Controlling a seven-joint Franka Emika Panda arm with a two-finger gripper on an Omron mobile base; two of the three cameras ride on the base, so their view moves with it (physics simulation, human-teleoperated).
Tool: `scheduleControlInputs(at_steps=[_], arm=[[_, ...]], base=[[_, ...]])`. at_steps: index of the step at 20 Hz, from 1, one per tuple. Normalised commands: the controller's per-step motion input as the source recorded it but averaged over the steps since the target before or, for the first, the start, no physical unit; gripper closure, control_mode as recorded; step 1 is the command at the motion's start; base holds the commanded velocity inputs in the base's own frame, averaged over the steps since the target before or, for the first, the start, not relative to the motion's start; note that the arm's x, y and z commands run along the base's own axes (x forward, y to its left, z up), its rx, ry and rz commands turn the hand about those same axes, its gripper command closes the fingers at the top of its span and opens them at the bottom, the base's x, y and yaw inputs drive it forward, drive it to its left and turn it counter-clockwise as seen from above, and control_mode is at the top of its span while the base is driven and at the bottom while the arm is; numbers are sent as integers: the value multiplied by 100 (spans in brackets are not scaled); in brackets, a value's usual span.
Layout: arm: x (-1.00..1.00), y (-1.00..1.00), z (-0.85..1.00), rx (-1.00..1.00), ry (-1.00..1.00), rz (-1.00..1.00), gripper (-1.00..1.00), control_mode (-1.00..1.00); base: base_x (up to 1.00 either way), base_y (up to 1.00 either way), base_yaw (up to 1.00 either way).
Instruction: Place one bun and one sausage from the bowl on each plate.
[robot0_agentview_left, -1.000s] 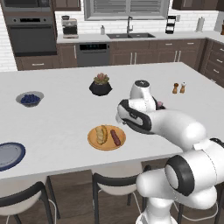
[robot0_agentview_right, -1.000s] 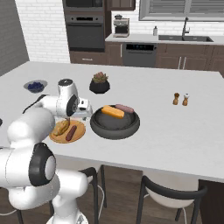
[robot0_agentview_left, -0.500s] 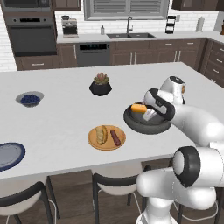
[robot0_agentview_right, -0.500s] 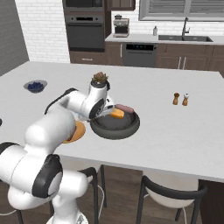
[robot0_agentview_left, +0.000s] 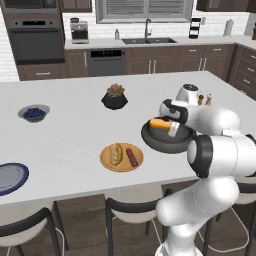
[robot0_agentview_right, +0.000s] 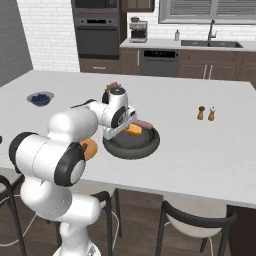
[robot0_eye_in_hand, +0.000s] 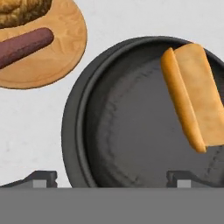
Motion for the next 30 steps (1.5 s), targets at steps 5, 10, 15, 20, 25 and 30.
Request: scheduleControlInputs(at_steps=[5, 10, 15, 20, 25, 30], arm=[[47, -3, 0, -7, -14, 0, -100, -100], [22, -4, 0, 0, -1, 1, -100, -100], [20, 0, 0, 0, 0, 0, -100, -100], [36, 0, -1, 0, 0, 2, -100, -100], [44, 0, -19, 0, 0, 3, -100, -100], [44, -1, -38, 0, -1, 4, -100, -100]], base=[[0, 0, 0], [0, 0, 0], [0, 0, 0], [0, 0, 0], [0, 0, 0], [0, 0, 0]])
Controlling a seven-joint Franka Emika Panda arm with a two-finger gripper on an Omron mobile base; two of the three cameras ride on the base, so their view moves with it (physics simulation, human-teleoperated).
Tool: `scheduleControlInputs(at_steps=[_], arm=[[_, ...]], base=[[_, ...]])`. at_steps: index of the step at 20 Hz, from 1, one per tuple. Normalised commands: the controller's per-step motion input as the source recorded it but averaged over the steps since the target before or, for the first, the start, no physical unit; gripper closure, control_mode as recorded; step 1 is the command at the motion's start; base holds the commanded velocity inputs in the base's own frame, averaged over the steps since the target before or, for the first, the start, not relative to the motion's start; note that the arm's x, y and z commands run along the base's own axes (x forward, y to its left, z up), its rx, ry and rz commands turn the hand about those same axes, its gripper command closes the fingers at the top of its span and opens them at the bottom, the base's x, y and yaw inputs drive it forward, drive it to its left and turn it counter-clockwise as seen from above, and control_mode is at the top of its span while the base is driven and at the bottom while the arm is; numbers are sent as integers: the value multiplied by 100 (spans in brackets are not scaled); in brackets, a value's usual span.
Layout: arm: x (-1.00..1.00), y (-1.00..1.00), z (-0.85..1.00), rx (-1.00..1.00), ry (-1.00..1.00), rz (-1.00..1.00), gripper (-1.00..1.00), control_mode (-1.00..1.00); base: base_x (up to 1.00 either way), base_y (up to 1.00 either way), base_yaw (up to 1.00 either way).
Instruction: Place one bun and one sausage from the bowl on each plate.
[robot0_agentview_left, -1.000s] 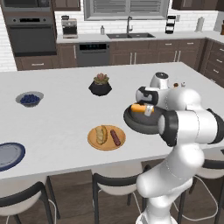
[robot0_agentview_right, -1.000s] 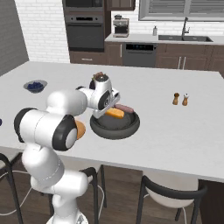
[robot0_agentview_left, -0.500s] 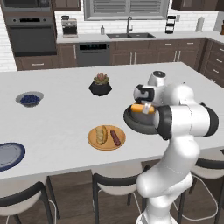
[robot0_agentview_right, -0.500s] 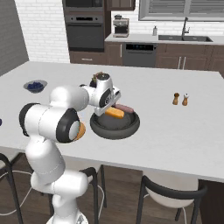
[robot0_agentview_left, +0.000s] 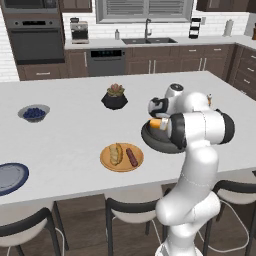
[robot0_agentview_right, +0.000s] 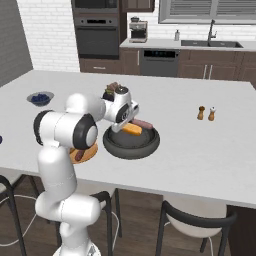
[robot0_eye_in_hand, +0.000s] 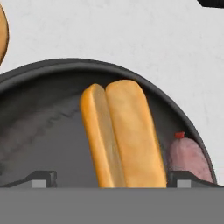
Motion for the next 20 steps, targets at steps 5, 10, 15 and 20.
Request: scheduleControlInputs(at_steps=[5, 10, 15, 20], arm=[[33, -1, -36, 0, -2, 3, -100, -100], [15, 0, -13, 0, -1, 1, -100, -100], [0, 0, 0, 0, -4, 0, -100, -100], [0, 0, 0, 0, 0, 0, -100, -100]], base=[[0, 0, 0], [0, 0, 0], [0, 0, 0], [0, 0, 0]])
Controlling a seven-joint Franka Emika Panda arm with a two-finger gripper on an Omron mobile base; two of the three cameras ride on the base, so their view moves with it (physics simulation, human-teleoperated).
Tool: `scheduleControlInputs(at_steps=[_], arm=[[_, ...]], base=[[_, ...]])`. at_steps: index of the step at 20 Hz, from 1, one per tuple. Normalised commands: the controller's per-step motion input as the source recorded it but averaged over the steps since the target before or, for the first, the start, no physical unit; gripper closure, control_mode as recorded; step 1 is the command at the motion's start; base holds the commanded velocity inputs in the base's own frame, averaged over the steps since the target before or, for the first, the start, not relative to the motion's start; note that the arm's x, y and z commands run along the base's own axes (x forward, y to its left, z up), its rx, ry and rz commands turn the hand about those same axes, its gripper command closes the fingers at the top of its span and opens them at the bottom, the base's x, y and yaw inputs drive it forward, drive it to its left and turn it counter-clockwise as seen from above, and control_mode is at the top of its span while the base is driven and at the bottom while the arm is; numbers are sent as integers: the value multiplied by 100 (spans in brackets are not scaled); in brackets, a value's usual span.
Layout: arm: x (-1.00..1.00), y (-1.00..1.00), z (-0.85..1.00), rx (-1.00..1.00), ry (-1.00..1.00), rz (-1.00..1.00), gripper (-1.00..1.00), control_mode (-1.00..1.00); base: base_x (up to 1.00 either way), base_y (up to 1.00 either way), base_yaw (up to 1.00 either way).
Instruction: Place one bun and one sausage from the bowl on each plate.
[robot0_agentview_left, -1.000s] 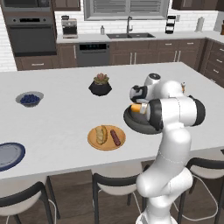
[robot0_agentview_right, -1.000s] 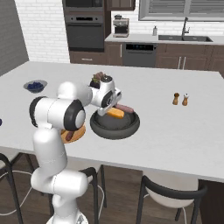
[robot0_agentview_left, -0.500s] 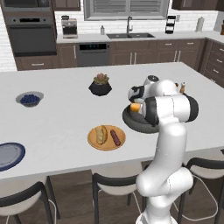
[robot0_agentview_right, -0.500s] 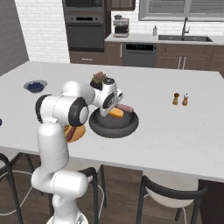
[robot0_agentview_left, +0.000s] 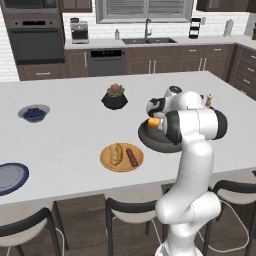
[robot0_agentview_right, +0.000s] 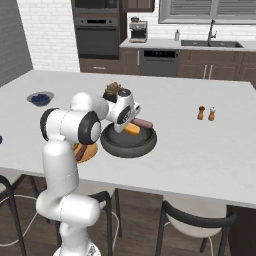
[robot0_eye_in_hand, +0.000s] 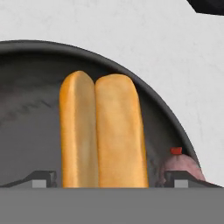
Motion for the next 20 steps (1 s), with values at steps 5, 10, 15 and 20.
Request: scheduleControlInputs(at_steps=[5, 10, 15, 20], arm=[[1, 0, 0, 0, 0, 0, 100, -100], [0, 0, 0, 0, 0, 0, 100, -100], [0, 0, 0, 0, 0, 0, 100, -100], [6, -7, -2, 0, 0, 0, 100, -100]], base=[[0, 0, 0], [0, 0, 0], [0, 0, 0], [0, 0, 0]])
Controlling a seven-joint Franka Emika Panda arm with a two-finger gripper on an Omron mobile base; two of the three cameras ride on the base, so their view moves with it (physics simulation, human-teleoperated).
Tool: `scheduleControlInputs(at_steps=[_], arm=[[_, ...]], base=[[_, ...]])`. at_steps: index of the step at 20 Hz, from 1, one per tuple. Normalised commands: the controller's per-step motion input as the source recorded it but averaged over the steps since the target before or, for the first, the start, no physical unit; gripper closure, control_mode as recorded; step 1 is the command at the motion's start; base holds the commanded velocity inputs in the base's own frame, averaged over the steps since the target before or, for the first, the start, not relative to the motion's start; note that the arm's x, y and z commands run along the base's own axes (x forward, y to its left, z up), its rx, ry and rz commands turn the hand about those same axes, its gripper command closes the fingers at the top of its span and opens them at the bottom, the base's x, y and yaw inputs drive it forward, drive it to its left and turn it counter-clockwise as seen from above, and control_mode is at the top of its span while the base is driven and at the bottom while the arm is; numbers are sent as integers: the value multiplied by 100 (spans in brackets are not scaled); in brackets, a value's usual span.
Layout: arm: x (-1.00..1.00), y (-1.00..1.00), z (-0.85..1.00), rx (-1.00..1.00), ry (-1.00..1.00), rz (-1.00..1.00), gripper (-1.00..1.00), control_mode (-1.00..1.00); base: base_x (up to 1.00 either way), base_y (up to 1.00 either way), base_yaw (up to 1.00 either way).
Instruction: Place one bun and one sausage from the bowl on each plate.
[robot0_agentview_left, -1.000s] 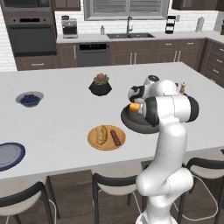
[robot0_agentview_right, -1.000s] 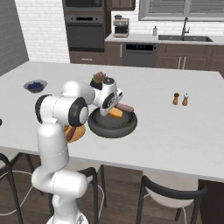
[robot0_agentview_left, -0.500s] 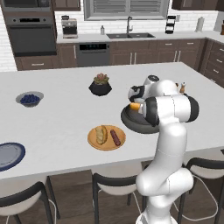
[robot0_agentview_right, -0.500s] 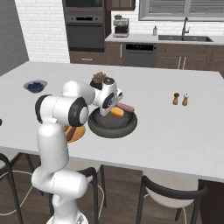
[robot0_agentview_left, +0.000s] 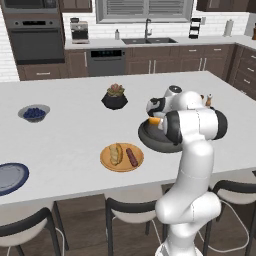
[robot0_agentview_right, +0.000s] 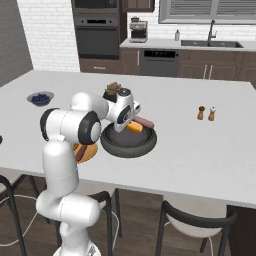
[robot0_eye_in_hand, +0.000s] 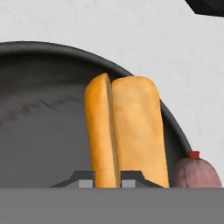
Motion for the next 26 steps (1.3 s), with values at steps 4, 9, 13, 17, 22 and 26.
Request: scheduleControlInputs(at_steps=[4, 9, 13, 17, 22, 26], arm=[[27, -15, -17, 0, 1, 0, 100, -100], [30, -18, -12, 0, 1, 0, 100, -100], [-27, -9, 7, 0, 0, 0, 100, -100], [-74, 5, 49, 0, 0, 0, 100, -100], [-53, 34, 70, -4, -2, 0, 100, -100], [-14, 55, 69, -4, 0, 0, 100, -100]], base=[[0, 0, 0], [0, 0, 0], [0, 0, 0], [0, 0, 0], [0, 0, 0], [0, 0, 0]])
